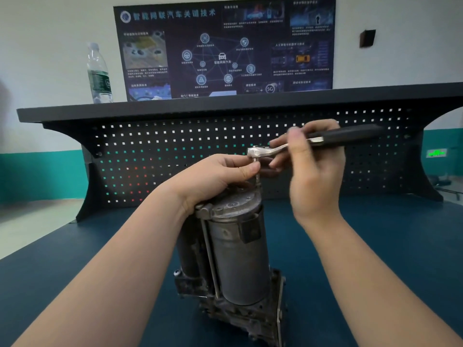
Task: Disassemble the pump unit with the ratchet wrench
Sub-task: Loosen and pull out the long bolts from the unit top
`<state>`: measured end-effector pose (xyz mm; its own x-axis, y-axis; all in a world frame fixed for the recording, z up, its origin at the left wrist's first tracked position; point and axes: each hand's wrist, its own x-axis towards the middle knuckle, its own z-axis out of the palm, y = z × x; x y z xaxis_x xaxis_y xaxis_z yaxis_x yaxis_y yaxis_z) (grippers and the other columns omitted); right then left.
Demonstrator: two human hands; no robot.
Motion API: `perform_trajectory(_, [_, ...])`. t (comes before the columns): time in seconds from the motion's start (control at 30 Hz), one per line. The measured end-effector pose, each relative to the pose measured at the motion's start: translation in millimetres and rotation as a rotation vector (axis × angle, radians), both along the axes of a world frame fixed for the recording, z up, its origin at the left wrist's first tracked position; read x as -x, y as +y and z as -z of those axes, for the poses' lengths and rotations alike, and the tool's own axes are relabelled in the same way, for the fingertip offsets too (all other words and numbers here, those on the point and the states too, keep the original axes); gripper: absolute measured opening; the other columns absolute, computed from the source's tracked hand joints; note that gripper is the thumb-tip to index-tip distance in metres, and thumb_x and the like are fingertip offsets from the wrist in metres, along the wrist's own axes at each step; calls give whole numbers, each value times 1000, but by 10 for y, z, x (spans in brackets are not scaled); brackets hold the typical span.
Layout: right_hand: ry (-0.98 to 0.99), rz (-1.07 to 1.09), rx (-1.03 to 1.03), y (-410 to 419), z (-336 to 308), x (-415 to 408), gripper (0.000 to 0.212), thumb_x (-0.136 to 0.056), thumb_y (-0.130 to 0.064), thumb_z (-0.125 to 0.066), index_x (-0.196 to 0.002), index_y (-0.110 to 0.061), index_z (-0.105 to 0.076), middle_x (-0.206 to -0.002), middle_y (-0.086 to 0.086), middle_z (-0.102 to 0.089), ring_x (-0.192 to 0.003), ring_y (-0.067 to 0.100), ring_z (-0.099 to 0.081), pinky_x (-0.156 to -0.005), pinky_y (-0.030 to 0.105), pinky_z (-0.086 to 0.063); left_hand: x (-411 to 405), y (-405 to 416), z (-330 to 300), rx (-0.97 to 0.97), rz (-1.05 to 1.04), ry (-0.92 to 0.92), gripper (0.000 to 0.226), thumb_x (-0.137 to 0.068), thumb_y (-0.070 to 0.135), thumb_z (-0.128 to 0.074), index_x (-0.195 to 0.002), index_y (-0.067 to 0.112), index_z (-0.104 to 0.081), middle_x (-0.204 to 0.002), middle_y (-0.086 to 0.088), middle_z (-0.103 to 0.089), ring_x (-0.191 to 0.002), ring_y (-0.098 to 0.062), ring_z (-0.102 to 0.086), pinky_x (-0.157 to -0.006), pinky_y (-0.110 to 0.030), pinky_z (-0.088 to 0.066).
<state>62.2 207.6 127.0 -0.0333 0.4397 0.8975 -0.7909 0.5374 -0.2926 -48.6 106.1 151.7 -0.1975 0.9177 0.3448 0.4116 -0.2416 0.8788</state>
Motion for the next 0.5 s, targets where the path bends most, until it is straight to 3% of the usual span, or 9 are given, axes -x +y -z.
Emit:
perform_trajectory(0.1, [-101,-555,547,90,-81,-4,19,-98,-8,-46,-80,-12,-51,-63,5,-67,-43,11,-52,-44,20,-43,-4,21,-2,2,-59,-2,27,-74,32,-65,-95,19,-75,-95,2,-74,-86,-8,-66,-78,-16,-51])
perform_trajectory(0.2, [-187,-625,650,151,-106,9,18,-98,-12,-50,-81,-10,-54,-66,4,-69,-45,8,-54,-46,18,-45,-12,40,-4,11,-88,25,25,-72,34,-64,-89,17,-75,-91,2,-75,-86,-8,-67,-80,-16,-51])
perform_trajectory(0.27, [-132,-390,453,104,-92,21,14,-98,-11,-52,-84,-13,-52,-70,5,-70,-48,11,-57,-50,23,-49,-11,45,-7,11,-85,32,19,-76,30,-63,-83,17,-75,-86,4,-75,-82,-4,-68,-75,-13,-51])
perform_trajectory(0.4, [-42,342,-392,-6,-41,-67,11,-92,-11,-61,-87,-10,-51,-78,11,-63,-64,24,-65,-61,40,-54,13,25,3,-15,-64,23,14,-76,27,-65,-73,24,-78,-76,6,-73,-71,-4,-66,-68,-15,-52])
perform_trajectory(0.43, [-48,419,-511,-4,-30,-79,11,-91,-12,-61,-86,-6,-53,-78,13,-62,-65,26,-64,-61,40,-53,17,17,6,-23,-53,17,13,-72,29,-66,-75,24,-78,-78,4,-72,-73,-7,-65,-71,-18,-53])
perform_trajectory(0.5, [-76,359,-470,3,-47,-88,9,-92,-15,-59,-87,-11,-53,-77,13,-63,-63,23,-64,-58,39,-53,26,-2,12,-16,0,-16,16,-72,26,-65,-81,23,-78,-84,2,-72,-77,-9,-64,-75,-21,-51])
